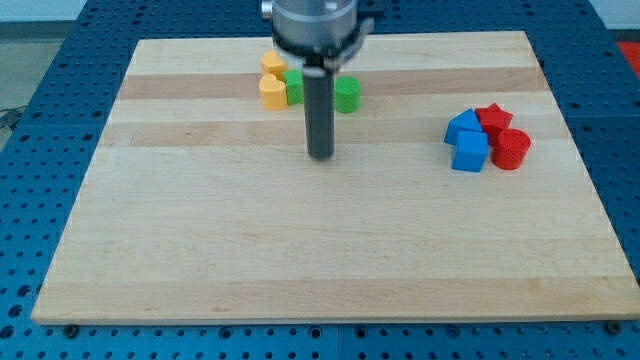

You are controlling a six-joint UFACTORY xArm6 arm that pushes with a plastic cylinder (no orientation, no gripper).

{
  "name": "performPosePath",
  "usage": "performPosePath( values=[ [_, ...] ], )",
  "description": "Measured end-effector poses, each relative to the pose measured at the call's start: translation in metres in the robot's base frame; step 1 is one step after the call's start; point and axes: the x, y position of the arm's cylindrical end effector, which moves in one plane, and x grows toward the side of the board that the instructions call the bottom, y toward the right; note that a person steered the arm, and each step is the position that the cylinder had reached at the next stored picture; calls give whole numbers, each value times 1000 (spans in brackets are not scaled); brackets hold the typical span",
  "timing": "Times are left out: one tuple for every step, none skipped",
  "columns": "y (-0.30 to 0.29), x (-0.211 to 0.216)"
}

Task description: Move the green circle to the bottom right of the green star

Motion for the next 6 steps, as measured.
performPosePath(
  values=[
    [0, -3],
    [0, -53],
    [0, -83],
    [0, -121],
    [0, -136],
    [9, -142]
  ],
)
